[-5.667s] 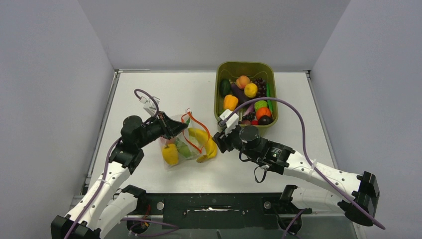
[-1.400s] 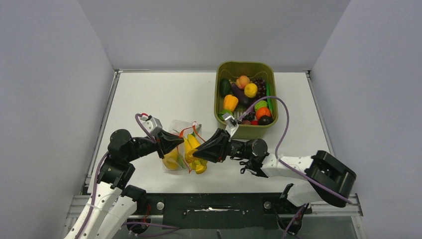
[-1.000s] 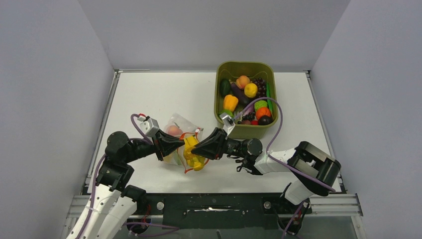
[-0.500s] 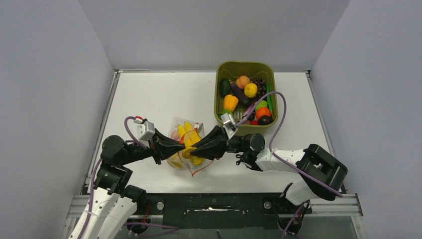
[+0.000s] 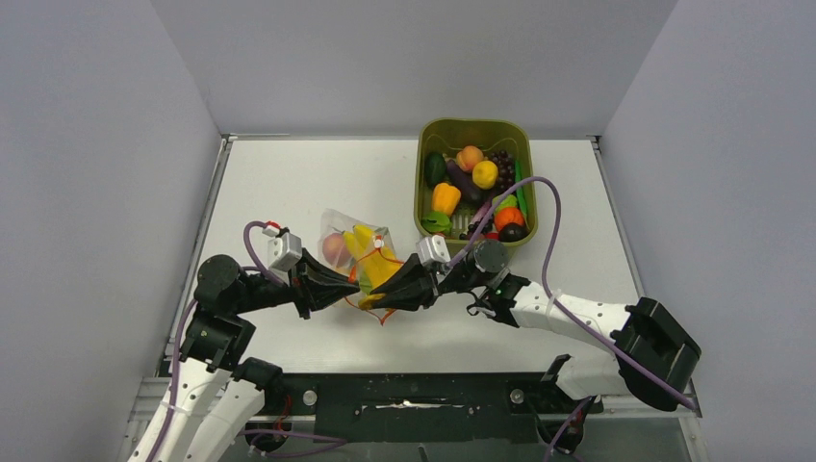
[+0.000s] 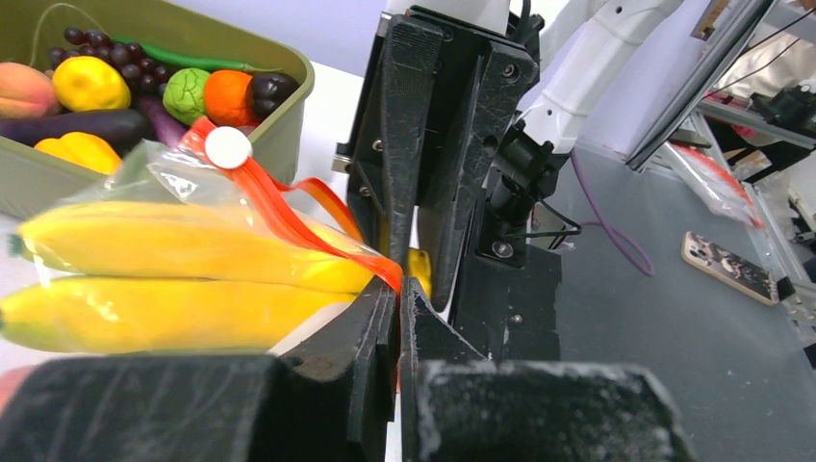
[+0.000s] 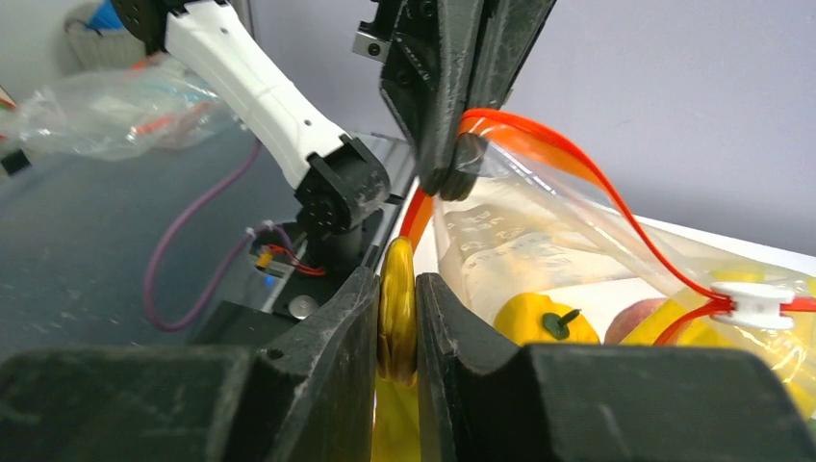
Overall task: Place the food in the zip-top bag and seal the zipper
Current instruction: Place the fake fruit in the zipper food storage bag.
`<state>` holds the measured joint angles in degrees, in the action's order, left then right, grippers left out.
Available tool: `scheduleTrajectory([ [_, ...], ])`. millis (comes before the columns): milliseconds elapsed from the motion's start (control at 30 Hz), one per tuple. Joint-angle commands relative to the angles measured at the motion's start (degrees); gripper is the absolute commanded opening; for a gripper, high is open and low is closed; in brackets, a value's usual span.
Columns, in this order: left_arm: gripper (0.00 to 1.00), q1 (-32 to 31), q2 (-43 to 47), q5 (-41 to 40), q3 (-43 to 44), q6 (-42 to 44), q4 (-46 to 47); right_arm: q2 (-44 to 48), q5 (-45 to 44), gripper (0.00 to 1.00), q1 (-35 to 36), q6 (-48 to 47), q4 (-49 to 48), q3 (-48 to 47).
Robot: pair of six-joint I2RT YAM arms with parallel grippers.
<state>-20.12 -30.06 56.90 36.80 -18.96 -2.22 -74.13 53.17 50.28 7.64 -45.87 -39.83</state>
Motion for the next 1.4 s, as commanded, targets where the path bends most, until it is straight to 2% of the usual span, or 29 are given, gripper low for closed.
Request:
scheduleTrajectory([
  [0,0.0,-0.1,0.81,5.26,2.49,-3.4,8.25,0.28,-2.98,0.0,-1.02,-10.58,9.3,-4.18],
  [133,0.0,-0.12,0.78,7.7,1.41,-4.03,9.05,-0.29,-6.19,0.05,-1.35,-9.34,8.4,-4.69],
  [433,0.0,-0.11,0.83,6.85,1.19,-5.05,9.74,-2.16,-19.92,0.05,-2.29,-2.19,3.19,-3.19],
  [633,0.0,-0.1,-0.68,-0.37,3.79,2.96,-2.24,-1.46,-21.35,0.06,-2.56,0.49,0.89,-2.01],
  [767,0.0,-0.1,-1.7,-3.1,5.74,5.56,-6.19,-0.63,-25.07,0.07,-3.17,2.24,0.52,-0.61],
  [867,0.0,-0.1,-1.79,-4.27,5.53,5.05,-5.18,-2.19,-27.58,0.07,-3.38,3.94,0.55,-0.91],
  [1000,0.0,-0.11,-1.58,-5.81,2.89,-1.73,2.74,-7.08,-29.92,0.09,-3.01,6.85,0.11,-2.29],
  [1100,0.0,-0.12,-1.22,-7.66,1.83,-4.12,4.68,-9.05,-32.71,0.13,-2.99,8.08,0.04,-2.42],
  [1200,0.0,-0.1,-0.41,-12.04,1.34,-4.32,4.03,-9.87,-35.98,0.19,-2.63,7.49,3.34,-3.62],
  [1367,0.0,-0.1,-0.5,-17.25,1.08,-4.8,3.01,-10.39,-40.88,0.31,-1.91,8.27,15.63,-9.49],
])
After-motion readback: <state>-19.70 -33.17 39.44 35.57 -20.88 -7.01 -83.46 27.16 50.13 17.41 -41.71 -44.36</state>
